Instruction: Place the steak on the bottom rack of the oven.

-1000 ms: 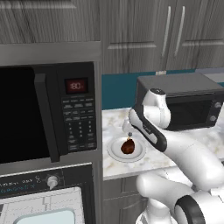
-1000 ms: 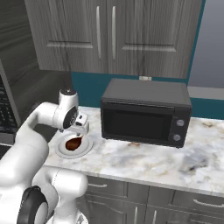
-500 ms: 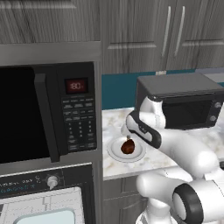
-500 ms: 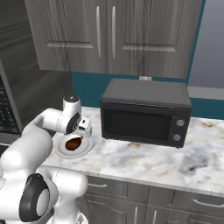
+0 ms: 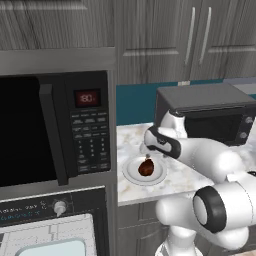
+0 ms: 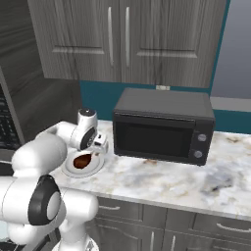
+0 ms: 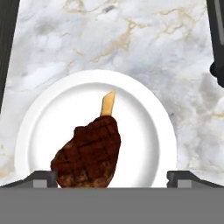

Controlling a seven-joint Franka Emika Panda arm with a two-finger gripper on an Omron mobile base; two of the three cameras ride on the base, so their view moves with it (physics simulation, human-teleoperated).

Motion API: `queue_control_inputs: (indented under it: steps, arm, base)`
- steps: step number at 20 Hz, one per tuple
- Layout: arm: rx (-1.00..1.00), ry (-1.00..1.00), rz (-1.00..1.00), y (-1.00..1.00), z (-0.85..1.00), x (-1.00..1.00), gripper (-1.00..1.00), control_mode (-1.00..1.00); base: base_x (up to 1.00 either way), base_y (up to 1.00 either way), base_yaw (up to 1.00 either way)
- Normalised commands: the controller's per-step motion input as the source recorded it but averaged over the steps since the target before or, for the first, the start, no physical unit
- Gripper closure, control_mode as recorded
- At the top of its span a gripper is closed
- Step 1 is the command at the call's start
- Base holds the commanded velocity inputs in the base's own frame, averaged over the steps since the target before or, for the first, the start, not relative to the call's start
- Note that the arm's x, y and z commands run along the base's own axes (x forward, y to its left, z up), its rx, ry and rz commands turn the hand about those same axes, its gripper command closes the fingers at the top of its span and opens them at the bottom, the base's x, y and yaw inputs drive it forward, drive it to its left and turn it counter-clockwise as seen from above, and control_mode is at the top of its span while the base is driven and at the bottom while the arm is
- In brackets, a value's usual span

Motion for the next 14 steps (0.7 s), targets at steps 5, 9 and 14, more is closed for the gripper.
queue_control_inputs:
  steps: [5,9,14]
  arm:
    - [0.0,0.01,0.0,0.04,-0.38,0.27,-1.0,-1.0]
    - [0.0,0.0,0.0,0.12,-0.31,0.28,-1.0,-1.0]
    - [0.0,0.01,0.0,0.26,-0.32,0.06,-1.0,-1.0]
  base:
    - [0.0,0.0,0.0]
    - [0.0,0.0,0.0]
    - [0.0,0.0,0.0]
